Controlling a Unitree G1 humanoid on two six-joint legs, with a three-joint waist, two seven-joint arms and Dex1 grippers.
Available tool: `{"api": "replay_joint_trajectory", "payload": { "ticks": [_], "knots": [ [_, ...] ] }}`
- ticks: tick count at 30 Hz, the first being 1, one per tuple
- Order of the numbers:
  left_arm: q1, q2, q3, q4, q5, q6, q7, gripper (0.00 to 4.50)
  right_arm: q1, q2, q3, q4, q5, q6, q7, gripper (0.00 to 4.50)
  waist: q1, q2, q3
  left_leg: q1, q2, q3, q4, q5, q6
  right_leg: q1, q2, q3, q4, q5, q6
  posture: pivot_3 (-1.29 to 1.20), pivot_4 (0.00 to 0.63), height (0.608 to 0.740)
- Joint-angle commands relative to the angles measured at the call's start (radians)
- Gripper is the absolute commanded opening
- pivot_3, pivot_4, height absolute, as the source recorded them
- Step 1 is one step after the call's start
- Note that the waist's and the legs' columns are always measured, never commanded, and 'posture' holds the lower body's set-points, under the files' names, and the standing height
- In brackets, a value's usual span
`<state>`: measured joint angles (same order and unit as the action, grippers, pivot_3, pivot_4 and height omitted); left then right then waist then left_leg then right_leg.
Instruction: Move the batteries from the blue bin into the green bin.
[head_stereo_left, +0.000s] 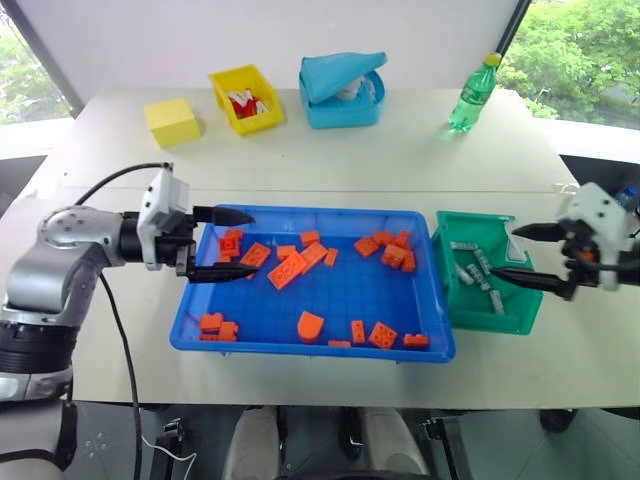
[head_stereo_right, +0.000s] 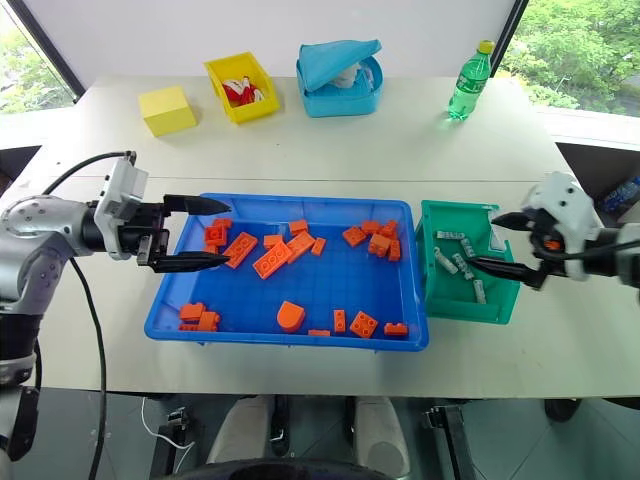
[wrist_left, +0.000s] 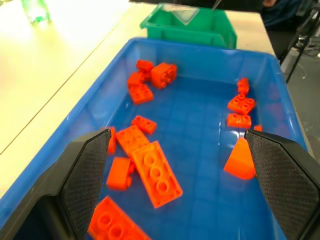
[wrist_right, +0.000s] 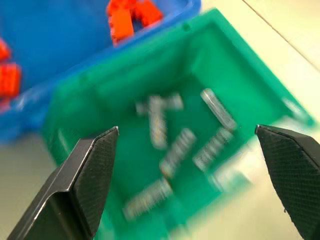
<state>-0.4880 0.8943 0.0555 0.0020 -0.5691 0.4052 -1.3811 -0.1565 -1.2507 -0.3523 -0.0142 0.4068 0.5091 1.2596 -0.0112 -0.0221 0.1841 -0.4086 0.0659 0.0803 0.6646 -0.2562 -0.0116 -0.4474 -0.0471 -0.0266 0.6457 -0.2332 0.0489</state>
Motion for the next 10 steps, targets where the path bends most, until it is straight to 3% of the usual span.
{"api": "replay_joint_trajectory", "payload": {
  "ticks": [1,6,10],
  "knots": [
    [-0.033,0.074,0.073,0.049,0.001,-0.013,-0.046,4.5,-0.028,-0.081,-0.046,0.178,-0.041,-0.18,0.126,4.48,-0.004,0.0,0.0,0.0,0.0,0.0,0.0,0.0,0.0,0.0,0.0,0.0,0.0,-0.002,-0.003,0.0,0.15,0.736],
    [-0.026,0.188,0.126,0.158,0.027,-0.057,-0.121,4.5,-0.093,-0.133,-0.015,0.415,-0.045,-0.319,0.283,4.48,-0.008,0.001,0.001,0.001,0.001,0.0,-0.001,0.0,0.0,0.0,0.001,0.0,0.001,-0.002,-0.003,0.0,0.15,0.736],
    [0.0,0.258,0.157,0.199,0.038,-0.079,-0.168,4.5,-0.188,-0.099,0.051,0.499,-0.055,-0.343,0.311,4.48,-0.01,0.002,0.001,0.002,0.001,0.001,-0.001,0.0,0.0,-0.001,0.001,0.0,0.001,-0.002,-0.003,0.0,0.15,0.736]
  ]
}}
